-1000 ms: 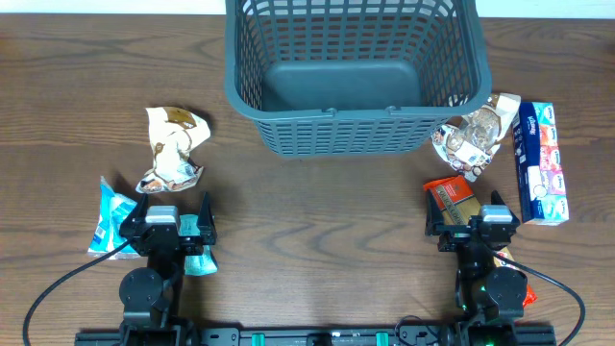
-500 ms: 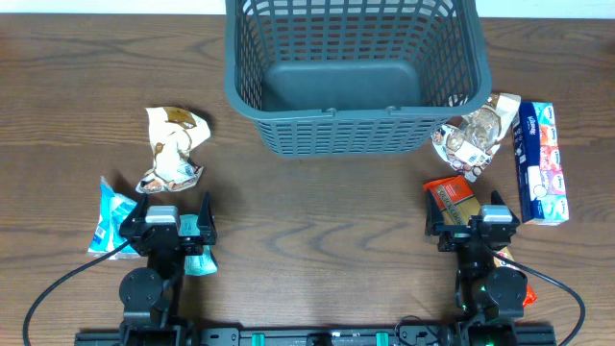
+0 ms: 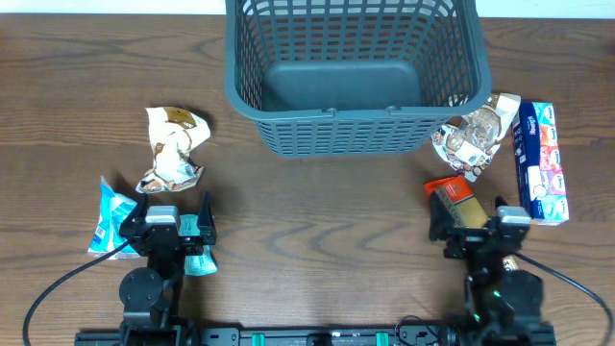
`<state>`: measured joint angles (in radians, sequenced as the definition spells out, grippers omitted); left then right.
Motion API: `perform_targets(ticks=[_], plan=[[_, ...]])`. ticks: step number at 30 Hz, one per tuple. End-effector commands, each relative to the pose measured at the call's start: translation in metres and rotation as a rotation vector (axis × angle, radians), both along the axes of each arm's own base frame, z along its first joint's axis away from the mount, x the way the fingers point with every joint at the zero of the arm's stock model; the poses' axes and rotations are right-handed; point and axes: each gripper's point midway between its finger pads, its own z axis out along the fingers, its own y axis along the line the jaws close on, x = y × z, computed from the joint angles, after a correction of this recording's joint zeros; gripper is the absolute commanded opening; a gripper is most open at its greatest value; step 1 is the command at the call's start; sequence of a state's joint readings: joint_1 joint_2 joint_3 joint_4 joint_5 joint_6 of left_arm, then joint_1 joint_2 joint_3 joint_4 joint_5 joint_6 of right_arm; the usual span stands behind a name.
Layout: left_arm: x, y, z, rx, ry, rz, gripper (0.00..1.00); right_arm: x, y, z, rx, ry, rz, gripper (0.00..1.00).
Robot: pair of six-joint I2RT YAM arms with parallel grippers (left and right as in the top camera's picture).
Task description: Pack container
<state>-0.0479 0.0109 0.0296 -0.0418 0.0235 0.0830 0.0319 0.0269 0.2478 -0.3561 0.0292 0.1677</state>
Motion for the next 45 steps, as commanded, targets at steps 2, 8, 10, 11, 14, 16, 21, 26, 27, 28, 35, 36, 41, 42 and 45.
perform_targets(ticks=[2, 8, 10, 11, 14, 16, 21, 26, 27, 28, 35, 36, 41, 42, 45], plan=[[0.000, -0.005, -0.017, 0.010, 0.043, -0.026, 0.99, -0.027, -0.004, 0.057, -0.013, 0.008, -0.014, 0.99], [0.000, -0.005, -0.017, 0.010, 0.043, -0.026, 0.99, -0.067, 0.008, 0.074, 0.004, 0.242, 0.061, 0.99], [0.000, -0.005, -0.017, 0.010, 0.043, -0.026, 0.99, -0.083, 0.013, 0.077, 0.012, 0.335, 0.087, 0.99], [0.000, -0.005, -0.017, 0.010, 0.043, -0.026, 0.99, -0.089, 0.013, 0.078, 0.014, 0.370, 0.090, 0.99], [0.000, -0.004, -0.017, 0.010, 0.043, -0.023, 0.99, -0.105, 0.013, 0.085, 0.016, 0.463, 0.092, 0.99], [0.000, -0.004, -0.017, 0.010, 0.043, -0.023, 0.99, -0.110, 0.012, 0.087, 0.015, 0.491, 0.088, 0.99], [0.000, -0.004, -0.017, 0.010, 0.043, -0.023, 0.99, -0.118, 0.016, 0.082, 0.042, 0.529, 0.097, 0.99], [0.000, -0.004, -0.017, 0.011, 0.043, -0.022, 0.99, -0.112, 0.005, 0.095, -0.104, 0.524, 0.089, 0.99], [0.000, -0.004, -0.017, 0.011, 0.043, -0.022, 0.99, -0.111, 0.001, 0.095, -0.123, 0.555, 0.074, 0.99], [0.000, -0.004, -0.017, 0.011, 0.043, -0.022, 0.99, -0.110, -0.003, 0.094, -0.141, 0.595, 0.058, 0.99], [0.000, -0.004, -0.017, 0.010, 0.043, -0.023, 0.99, -0.073, -0.033, 0.077, -0.328, 1.006, -0.012, 0.99], [0.000, -0.004, -0.017, 0.010, 0.043, -0.023, 0.99, -0.069, -0.036, 0.075, -0.343, 1.030, -0.025, 0.99], [0.000, -0.004, -0.017, 0.010, 0.043, -0.023, 0.99, -0.048, -0.061, 0.055, -0.440, 1.226, -0.133, 0.99], [0.000, -0.004, -0.017, 0.010, 0.043, -0.023, 0.99, -0.044, -0.060, 0.050, -0.445, 1.253, -0.123, 0.99], [0.000, -0.004, -0.017, 0.010, 0.043, -0.023, 0.99, -0.035, -0.055, 0.037, -0.462, 1.331, -0.056, 0.99]])
